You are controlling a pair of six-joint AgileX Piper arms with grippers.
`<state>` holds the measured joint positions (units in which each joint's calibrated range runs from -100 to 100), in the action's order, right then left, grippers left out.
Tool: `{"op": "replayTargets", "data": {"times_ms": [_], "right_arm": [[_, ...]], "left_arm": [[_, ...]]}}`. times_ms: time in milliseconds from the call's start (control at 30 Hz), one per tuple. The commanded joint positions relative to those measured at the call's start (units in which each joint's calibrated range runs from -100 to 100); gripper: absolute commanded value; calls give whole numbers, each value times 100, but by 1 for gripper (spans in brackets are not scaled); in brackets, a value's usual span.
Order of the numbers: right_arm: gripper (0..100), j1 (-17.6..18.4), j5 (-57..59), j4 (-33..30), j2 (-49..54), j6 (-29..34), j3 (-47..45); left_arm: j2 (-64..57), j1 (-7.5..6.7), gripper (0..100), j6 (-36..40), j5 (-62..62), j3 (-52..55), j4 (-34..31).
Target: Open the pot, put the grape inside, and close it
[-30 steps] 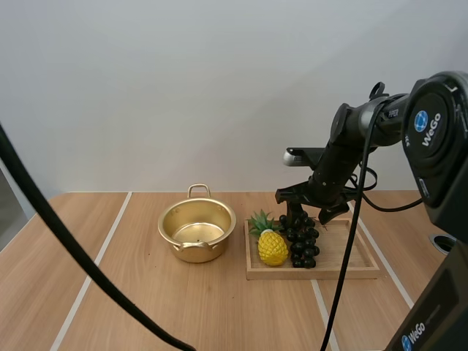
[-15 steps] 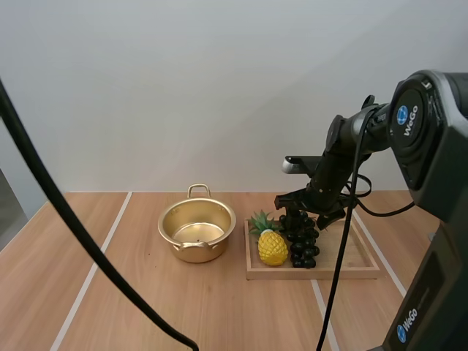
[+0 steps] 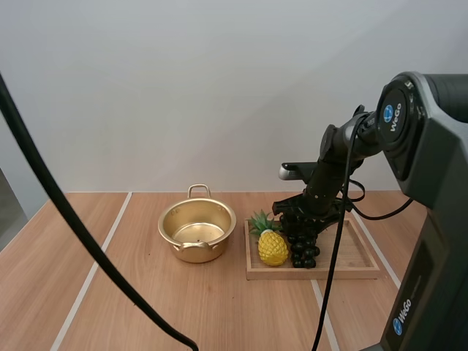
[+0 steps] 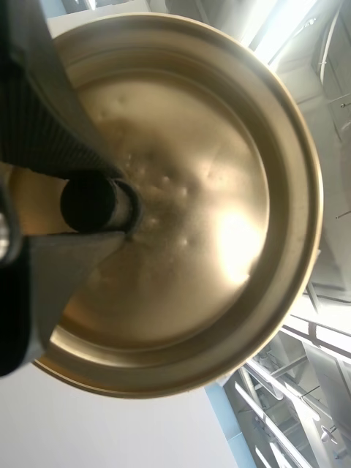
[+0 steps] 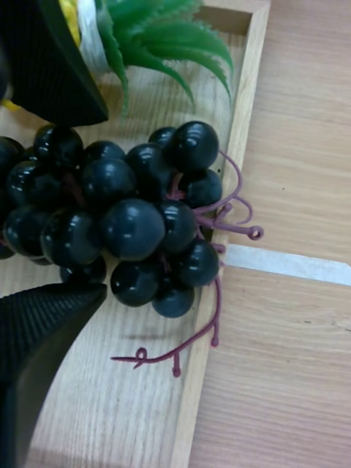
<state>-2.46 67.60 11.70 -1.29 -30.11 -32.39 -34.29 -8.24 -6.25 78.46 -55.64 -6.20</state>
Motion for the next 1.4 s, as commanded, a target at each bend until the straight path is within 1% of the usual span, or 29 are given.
{"op": "replayTargets", "data": {"times_ms": [0,533,833,867,900,933,967,1133,1233,1367], "right_arm": [[100,5,-251,-59,-69,-42,-17],[100,5,-493,-150,-513,-42,-17],[100,5,-511,-150,-521,-42,-17],[77,5,-511,-150,-521,-42,-17],[47,5,-511,-150,-521,-42,-17],[12,5,-494,-150,-512,-42,-17],[0,5,-477,-150,-512,-42,-17],[0,5,-428,-150,-353,-27,-4],[0,5,-408,-150,68,-27,10],[0,5,-442,-139,925,-27,10]], "left_arm": [[28,-2,0,-10,-106,-15,-44],[26,-2,0,-23,45,-15,-32],[26,-2,0,-23,45,-15,-32],[26,-2,0,-23,45,-15,-32],[26,-2,0,-23,45,-15,-32],[26,-2,0,-23,45,-15,-32],[26,-2,0,-23,45,-15,-32],[26,-2,0,-22,45,-15,-44],[26,-2,0,-98,45,-15,-44],[26,-2,0,-98,45,-15,-44]]}}
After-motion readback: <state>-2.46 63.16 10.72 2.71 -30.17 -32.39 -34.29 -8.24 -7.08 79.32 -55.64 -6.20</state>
